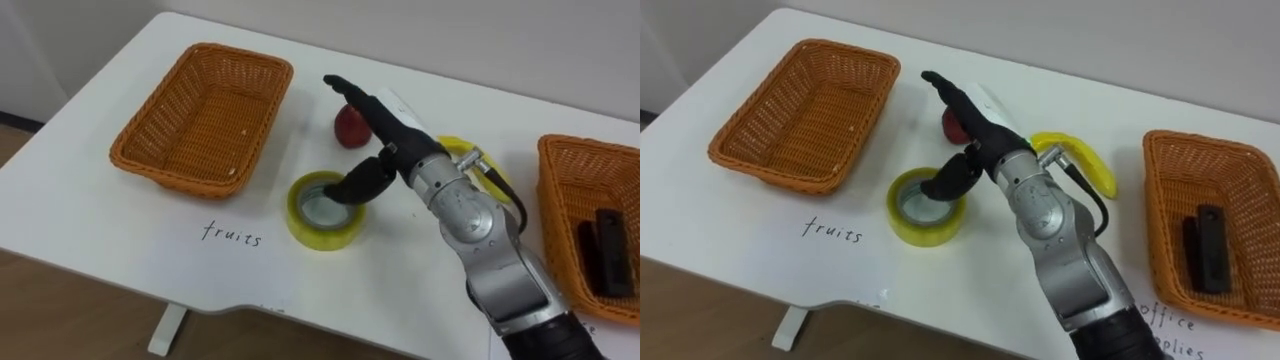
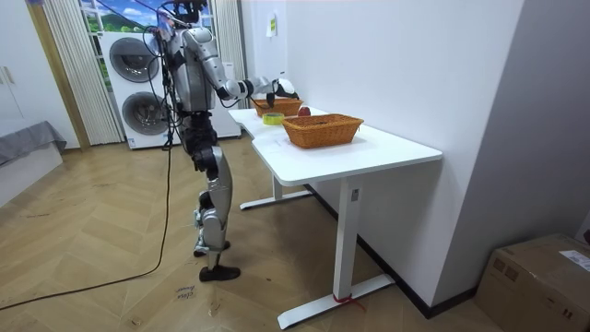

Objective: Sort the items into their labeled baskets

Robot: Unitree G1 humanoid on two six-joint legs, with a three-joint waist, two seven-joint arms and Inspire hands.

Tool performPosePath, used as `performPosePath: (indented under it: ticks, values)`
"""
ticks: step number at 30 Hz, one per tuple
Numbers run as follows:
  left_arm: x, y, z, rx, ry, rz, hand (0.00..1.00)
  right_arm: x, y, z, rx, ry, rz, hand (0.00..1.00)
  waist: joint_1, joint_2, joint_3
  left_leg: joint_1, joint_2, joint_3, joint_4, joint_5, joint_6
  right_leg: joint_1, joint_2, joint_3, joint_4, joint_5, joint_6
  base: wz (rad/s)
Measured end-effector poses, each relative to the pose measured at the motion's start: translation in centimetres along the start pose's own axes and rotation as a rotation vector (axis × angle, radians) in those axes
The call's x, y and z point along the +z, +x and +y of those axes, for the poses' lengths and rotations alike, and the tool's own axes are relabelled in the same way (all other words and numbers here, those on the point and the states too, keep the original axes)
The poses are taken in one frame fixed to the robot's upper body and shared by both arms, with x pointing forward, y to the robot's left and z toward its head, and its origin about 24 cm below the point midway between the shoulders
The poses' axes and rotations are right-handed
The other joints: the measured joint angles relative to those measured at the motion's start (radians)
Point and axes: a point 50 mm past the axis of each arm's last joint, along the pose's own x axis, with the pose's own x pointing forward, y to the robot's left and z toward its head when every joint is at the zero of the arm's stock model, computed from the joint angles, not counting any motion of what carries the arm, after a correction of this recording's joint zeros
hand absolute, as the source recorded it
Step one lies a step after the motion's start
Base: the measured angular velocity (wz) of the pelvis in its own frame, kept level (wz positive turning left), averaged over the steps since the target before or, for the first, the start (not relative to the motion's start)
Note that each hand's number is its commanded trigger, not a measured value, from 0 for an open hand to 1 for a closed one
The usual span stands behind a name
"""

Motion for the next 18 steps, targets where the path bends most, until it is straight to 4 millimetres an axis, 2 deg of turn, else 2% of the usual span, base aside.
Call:
performPosePath:
  ticks: [6, 14, 18]
  values:
    - [-0.2, 0.0, 0.0, 0.002, 0.001, 0.007, 0.00, -0.2, 0.0, -0.2, -0.022, 0.033, 0.005, 0.00, 0.000, -0.008, -0.0047, 0.001, 0.000, 0.000, 0.000, 0.000, 0.000, 0.003, 0.000, -0.006, 0.000, 0.000, 0.000, 0.01]
    - [-0.7, -0.1, -0.1, 0.000, 0.005, 0.027, 0.00, -0.5, 0.0, -0.2, -0.041, 0.058, 0.015, 0.00, 0.001, -0.018, 0.0017, 0.000, -0.001, -0.010, -0.002, 0.000, 0.000, 0.009, -0.002, -0.024, 0.000, 0.000, 0.000, 0.05]
    - [-1.0, -0.1, -0.2, -0.003, 0.009, 0.037, 0.00, -1.3, 0.1, 0.1, -0.044, 0.059, 0.050, 0.00, 0.003, -0.025, 0.0056, -0.001, -0.001, -0.011, -0.002, 0.000, 0.000, 0.008, -0.002, -0.027, 0.000, 0.000, 0.000, 0.00]
